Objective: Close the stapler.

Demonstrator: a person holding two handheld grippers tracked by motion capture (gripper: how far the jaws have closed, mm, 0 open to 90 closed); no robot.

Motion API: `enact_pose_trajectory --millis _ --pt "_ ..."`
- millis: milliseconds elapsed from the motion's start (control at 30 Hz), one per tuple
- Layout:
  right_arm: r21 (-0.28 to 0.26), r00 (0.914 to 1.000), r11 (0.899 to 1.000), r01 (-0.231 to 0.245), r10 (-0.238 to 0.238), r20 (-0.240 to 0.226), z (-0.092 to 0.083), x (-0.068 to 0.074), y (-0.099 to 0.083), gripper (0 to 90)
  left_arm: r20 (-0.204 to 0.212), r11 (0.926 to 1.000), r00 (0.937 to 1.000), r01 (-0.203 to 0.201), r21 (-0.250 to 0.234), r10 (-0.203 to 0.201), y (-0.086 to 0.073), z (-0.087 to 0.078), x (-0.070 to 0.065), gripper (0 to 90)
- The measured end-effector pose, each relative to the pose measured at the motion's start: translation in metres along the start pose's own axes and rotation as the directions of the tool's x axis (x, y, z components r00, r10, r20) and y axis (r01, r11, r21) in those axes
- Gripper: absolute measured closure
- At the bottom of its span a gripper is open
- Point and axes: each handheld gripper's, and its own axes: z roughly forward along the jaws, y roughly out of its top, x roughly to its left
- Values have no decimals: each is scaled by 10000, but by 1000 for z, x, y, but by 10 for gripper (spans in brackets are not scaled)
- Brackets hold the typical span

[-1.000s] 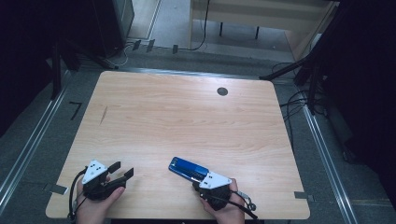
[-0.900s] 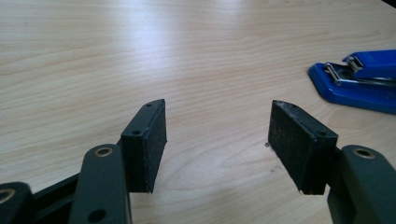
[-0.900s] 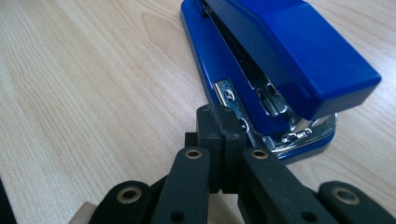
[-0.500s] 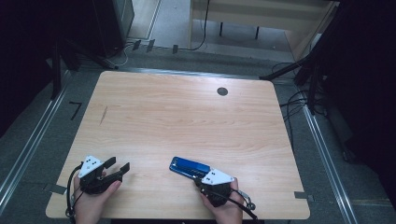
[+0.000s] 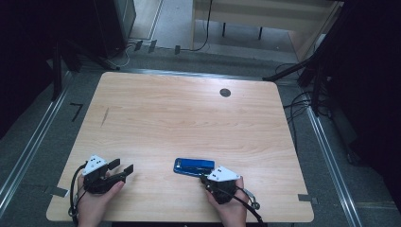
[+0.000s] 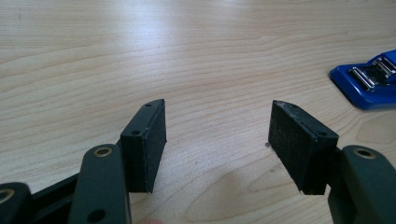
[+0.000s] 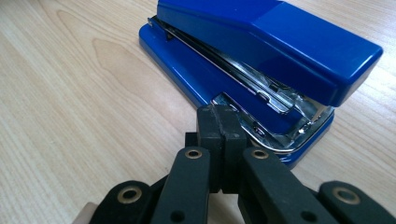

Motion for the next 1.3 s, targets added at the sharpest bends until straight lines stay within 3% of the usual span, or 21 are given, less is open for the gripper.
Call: enact_pose_trajectory --millis 167,467,1300 --pt "-2 10000 10000 -60 60 33 4 -2 4 900 40 9998 9999 -165 111 165 0 1 -1 383" --pt "7 9999 9999 -143 143 57 11 -10 11 900 87 9998 9999 -103 169 101 1 1 0 389" --pt "149 9995 9995 269 -271 134 32 2 30 900 85 9996 9999 -139 237 137 1 2 -1 397"
